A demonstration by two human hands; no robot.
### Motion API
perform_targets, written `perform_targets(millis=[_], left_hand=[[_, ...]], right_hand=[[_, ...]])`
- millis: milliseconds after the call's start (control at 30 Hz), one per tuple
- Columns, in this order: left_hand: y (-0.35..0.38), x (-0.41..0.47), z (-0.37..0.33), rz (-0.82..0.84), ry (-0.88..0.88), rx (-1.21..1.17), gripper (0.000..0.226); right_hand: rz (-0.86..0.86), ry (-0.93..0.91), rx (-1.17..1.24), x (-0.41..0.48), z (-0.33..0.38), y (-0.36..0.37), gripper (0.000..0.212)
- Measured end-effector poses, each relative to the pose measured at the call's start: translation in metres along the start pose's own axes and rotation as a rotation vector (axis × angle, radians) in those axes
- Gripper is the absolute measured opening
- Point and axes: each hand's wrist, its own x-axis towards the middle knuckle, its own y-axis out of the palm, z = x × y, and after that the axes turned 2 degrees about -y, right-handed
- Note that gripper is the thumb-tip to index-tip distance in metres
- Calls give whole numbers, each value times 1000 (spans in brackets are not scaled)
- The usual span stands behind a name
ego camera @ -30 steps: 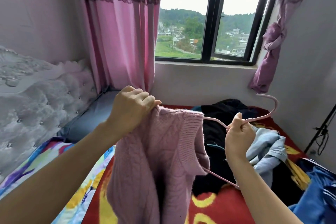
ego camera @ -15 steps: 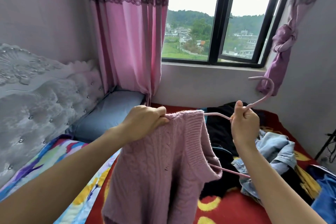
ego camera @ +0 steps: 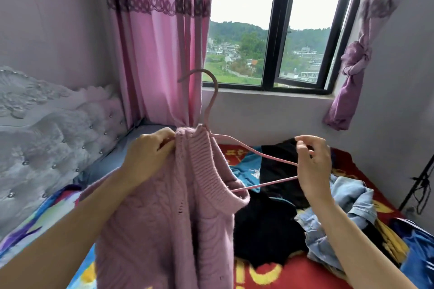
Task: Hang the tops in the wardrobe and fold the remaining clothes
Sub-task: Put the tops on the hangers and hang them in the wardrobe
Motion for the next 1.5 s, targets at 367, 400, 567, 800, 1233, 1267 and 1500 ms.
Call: perform_targets(millis=[367,400,567,800,1233,1267,1500], left_hand=[[-41,35,-22,-146,3,-365,30],[-43,37,-18,-172,-9,-392,34],[-53,36,9,-218,-65,-452,38],[-52,17,57,-142,-208,-502,48],[-6,-7,51,146,270,5,50],[6,-8,41,150,367,31,57],[-3,-7,35,50,66,-154,13]], right_hand=[[795,162,535,-30,15,37,43],[846,69,458,-31,15,37,49],[1116,-554,-406,-32,-3,44,48],[911,-795,-388,12,-12,9,34],[898,-613,-158,22,31,11,14],[912,-632,-106,12,38,25,10],[901,-132,48,25,47,40,16]])
